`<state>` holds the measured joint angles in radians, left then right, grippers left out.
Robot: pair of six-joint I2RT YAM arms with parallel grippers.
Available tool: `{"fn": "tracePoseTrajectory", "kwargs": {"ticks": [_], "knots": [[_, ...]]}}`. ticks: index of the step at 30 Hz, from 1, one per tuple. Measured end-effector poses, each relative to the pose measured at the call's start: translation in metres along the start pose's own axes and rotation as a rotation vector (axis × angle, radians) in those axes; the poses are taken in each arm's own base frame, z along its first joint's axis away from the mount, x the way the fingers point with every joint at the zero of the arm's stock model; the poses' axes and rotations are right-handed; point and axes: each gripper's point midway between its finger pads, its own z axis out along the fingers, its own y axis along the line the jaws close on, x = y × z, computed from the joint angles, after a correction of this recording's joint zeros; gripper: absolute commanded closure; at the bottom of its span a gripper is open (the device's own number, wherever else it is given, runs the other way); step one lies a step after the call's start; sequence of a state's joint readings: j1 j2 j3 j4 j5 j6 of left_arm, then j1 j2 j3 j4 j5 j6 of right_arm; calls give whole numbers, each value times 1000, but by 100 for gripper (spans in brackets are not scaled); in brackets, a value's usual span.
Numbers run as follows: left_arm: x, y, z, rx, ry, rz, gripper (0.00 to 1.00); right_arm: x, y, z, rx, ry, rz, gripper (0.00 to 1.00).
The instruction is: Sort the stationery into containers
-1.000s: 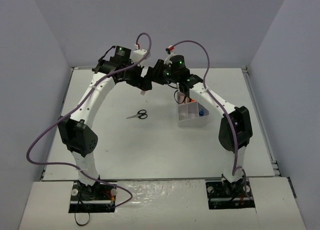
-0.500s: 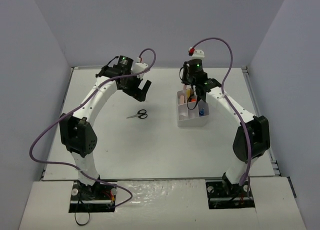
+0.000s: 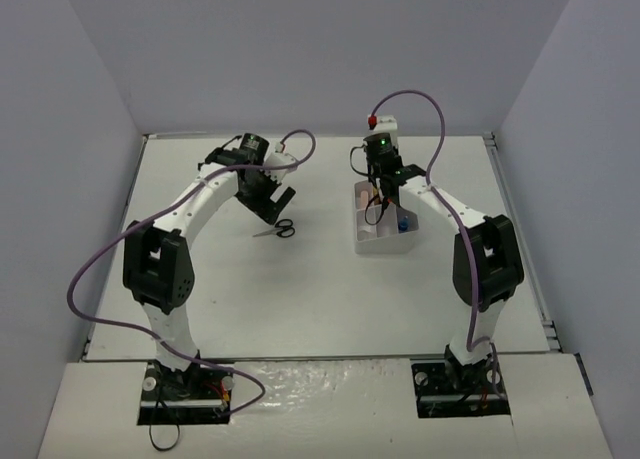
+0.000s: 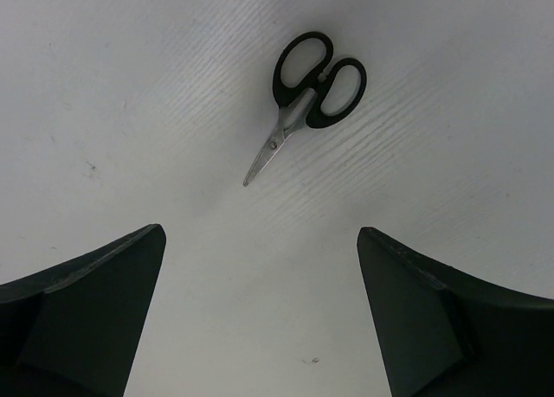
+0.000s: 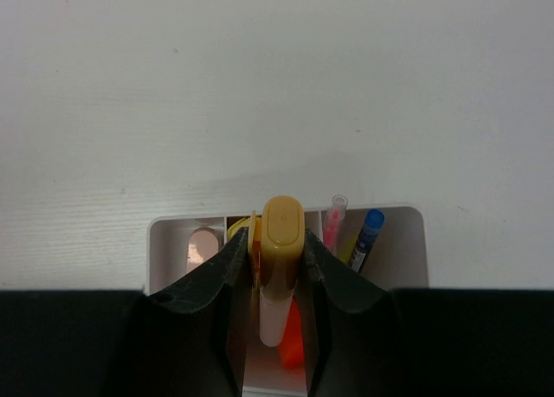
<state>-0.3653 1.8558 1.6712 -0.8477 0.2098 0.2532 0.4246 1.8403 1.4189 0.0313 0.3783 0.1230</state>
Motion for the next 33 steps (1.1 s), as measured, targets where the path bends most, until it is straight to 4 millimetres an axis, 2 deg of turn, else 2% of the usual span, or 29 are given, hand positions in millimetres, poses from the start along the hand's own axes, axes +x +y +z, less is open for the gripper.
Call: {"fn": "tracePoseTrajectory", "kwargs": {"ticks": [1, 3, 6, 7, 11, 14, 18, 22, 23, 25, 28, 33], "knots": [[4, 1, 3, -3, 14, 6, 19, 3, 0, 2, 2, 4, -3, 70], [9, 3, 10, -9, 33, 16, 33, 10, -1, 6, 3, 16, -9, 48], [10, 7, 20, -16, 45, 44, 43, 21, -1, 9, 1, 38, -21, 36], [10, 8, 23, -17, 47, 54, 44, 24, -1, 9, -1, 44, -21, 34], [9, 8, 33, -23, 53, 104, 60, 27, 1, 9, -10, 49, -20, 31], [7, 8, 42, -20, 52, 147, 62, 24, 2, 7, -23, 45, -17, 31], [15, 5, 65, 22, 92, 219, 53, 10, 4, -4, -56, 15, 1, 30], [28, -3, 82, 96, 138, 292, 41, -15, 3, -24, -92, -43, 34, 30], [31, -5, 84, 112, 143, 305, 41, -22, 3, -30, -100, -58, 42, 30], [32, -8, 86, 129, 142, 322, 43, -33, 1, -39, -113, -85, 56, 31], [27, -11, 88, 138, 117, 330, 54, -44, 0, -49, -130, -114, 70, 31], [8, -19, 91, 169, 32, 337, 65, -47, 2, -54, -152, -119, 77, 30]]}}
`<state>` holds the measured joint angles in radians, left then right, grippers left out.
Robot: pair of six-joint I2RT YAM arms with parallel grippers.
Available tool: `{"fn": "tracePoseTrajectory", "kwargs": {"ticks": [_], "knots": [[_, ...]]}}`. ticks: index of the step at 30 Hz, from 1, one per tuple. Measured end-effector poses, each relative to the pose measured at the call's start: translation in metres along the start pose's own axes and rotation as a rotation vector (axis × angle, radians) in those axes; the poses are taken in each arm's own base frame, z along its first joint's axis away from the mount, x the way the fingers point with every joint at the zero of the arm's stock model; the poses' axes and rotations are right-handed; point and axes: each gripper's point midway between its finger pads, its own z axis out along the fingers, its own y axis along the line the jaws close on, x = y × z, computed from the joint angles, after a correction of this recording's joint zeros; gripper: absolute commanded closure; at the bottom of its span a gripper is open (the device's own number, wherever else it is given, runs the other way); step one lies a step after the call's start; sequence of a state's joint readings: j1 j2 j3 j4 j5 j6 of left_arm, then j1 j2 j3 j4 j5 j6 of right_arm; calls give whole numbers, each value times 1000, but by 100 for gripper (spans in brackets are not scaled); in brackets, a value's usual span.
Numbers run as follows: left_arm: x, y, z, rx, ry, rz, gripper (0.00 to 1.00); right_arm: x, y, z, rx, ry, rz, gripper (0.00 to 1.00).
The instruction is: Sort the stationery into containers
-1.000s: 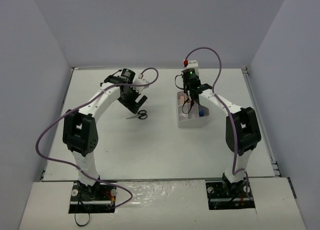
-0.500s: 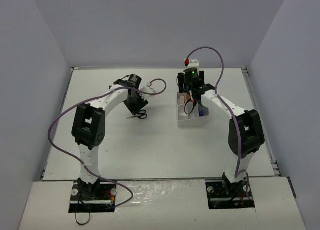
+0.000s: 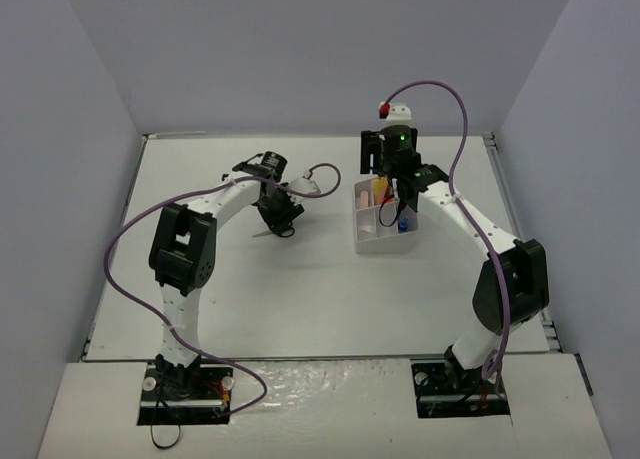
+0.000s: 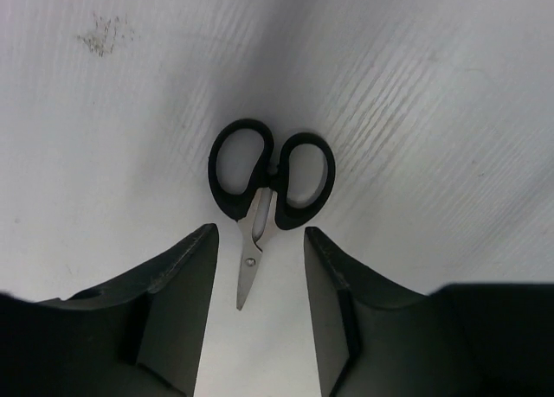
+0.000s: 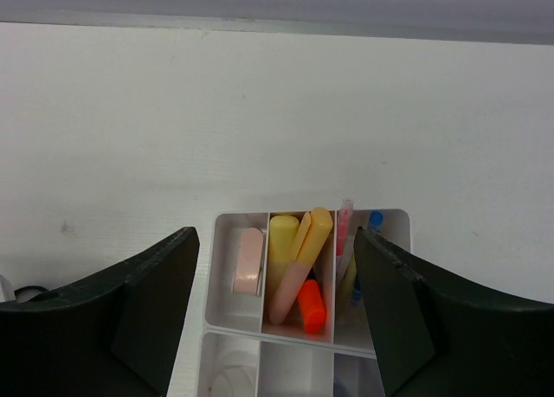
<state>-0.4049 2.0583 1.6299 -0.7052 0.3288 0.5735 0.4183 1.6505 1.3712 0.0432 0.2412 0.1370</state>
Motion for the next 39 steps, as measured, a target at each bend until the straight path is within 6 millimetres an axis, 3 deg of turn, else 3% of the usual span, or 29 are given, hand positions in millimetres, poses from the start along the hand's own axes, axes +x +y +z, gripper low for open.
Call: {"fn": "tracePoseTrajectory", "kwargs": {"ticks": [12, 19, 39], "knots": [[-31, 1, 16, 22, -46, 68, 66, -9, -3, -16, -10, -19, 11, 30], [-29, 1, 26, 42, -16, 64, 69, -15, -4, -23, -12, -33, 16, 30], [-13, -4, 26, 62, 46, 73, 72, -11, -5, -23, -9, -22, 11, 29]]}}
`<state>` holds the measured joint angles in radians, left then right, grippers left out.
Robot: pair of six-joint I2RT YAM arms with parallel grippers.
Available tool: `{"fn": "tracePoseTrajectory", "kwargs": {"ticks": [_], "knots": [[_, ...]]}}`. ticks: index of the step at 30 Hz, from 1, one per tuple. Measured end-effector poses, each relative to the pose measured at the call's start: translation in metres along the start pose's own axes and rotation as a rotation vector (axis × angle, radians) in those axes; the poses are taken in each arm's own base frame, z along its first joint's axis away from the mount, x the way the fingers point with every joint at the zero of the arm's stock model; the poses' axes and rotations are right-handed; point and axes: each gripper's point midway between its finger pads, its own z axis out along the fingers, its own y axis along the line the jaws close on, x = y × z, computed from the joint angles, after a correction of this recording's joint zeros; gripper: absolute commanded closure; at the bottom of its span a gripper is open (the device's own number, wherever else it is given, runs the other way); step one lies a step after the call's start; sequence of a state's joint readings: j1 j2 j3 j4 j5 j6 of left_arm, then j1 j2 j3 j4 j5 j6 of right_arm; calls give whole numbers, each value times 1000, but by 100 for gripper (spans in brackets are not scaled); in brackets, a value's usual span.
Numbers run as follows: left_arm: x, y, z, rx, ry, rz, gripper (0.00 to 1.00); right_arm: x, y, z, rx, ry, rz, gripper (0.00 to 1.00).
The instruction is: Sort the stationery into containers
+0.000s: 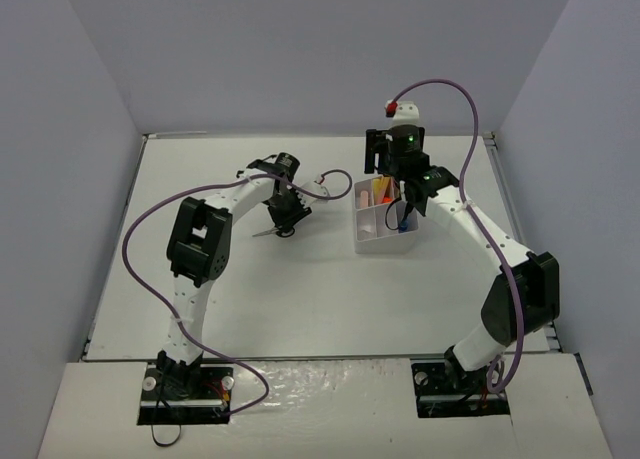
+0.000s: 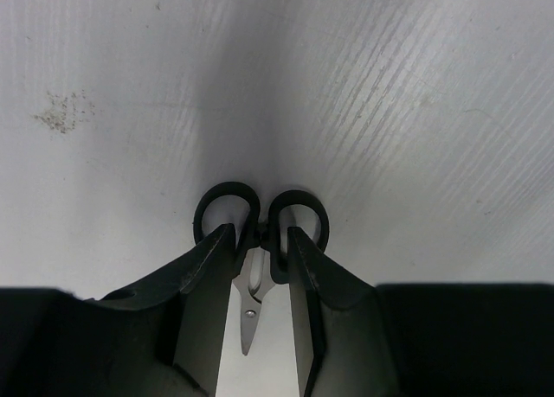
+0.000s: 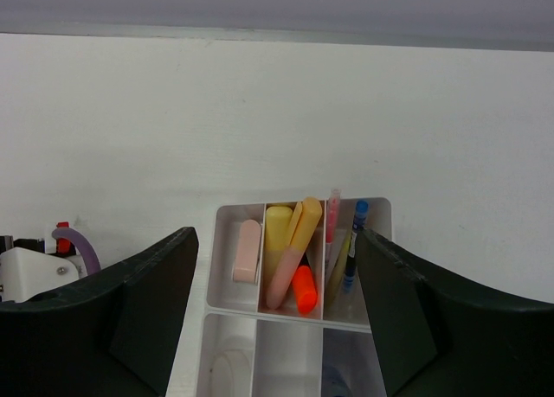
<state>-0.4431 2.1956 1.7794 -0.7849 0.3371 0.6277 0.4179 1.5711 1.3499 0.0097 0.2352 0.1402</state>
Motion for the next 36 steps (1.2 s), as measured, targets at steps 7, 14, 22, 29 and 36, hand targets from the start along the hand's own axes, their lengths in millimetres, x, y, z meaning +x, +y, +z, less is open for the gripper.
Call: {"fn": "tracePoseTrajectory", "kwargs": {"ticks": [7, 14, 22, 29, 36], "knots": [[5, -1, 4, -4, 18, 2, 71, -1, -3, -2, 5, 0, 2, 29], [4, -2, 5, -31, 29, 27, 100, 0, -5, -3, 9, 4, 2, 29], [0, -2, 5, -37, 11, -12, 100, -5, -6, -7, 3, -4, 9, 30], [-22, -5, -6, -19, -103, -125, 100, 2, 18, -11, -119, 35, 79, 31], [-53, -7, -57, -62, -233, -173, 100, 7, 48, -20, -271, 87, 175, 33]]}}
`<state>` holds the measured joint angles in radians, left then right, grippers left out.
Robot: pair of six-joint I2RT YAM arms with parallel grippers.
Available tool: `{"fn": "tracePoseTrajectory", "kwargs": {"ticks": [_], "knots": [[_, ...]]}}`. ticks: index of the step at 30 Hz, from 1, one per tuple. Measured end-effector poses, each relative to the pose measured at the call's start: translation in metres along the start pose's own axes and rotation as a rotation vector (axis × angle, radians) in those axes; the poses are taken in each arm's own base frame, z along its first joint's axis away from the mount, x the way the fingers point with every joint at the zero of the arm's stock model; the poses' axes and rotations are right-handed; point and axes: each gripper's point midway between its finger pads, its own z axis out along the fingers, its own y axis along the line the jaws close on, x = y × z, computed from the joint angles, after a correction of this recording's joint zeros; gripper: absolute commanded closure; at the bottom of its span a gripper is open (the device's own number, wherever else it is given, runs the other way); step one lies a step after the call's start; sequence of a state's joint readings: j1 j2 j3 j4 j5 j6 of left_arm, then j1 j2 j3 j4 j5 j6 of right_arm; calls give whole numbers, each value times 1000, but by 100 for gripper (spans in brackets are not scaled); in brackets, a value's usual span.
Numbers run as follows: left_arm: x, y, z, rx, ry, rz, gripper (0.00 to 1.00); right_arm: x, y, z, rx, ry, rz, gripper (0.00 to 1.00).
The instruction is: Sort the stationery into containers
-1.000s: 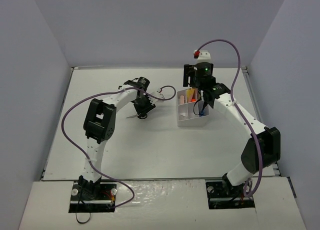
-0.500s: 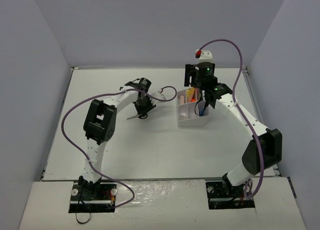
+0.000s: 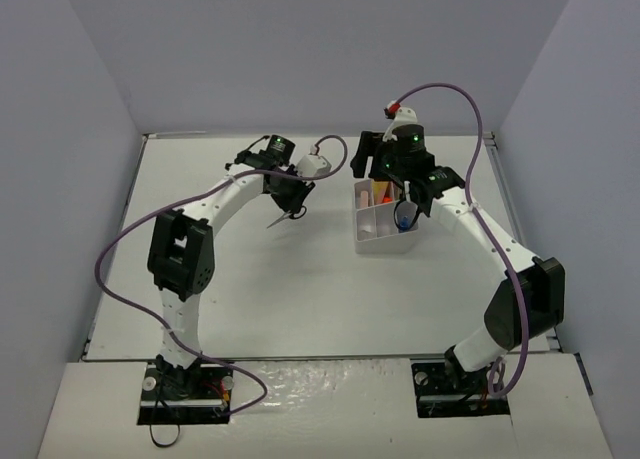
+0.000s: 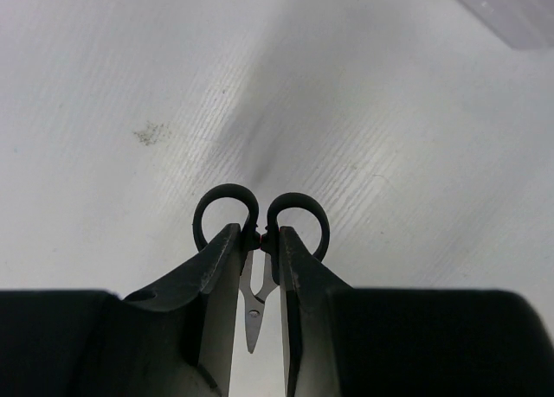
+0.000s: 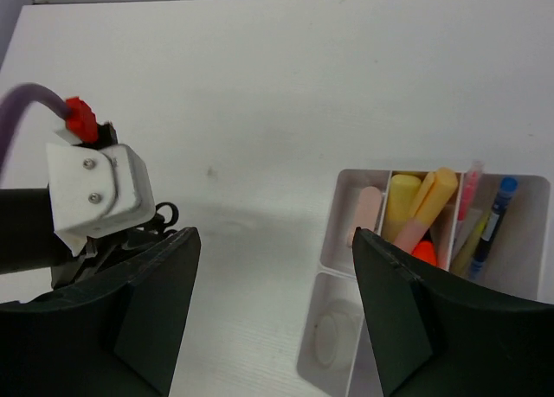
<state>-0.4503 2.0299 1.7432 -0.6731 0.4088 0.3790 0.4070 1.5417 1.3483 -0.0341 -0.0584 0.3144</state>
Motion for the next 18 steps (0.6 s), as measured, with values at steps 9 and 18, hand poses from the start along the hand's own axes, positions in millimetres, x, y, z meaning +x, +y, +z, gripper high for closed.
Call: {"fn": "tracePoseTrajectory", "kwargs": {"ticks": [9, 18], "knots": [[-43, -4, -57, -69, -147, -54, 100, 28, 62, -3, -217, 95, 8, 45], [-83, -5, -118, -136, -273, -36, 100, 45, 100, 24, -323, 166, 87, 52]]}}
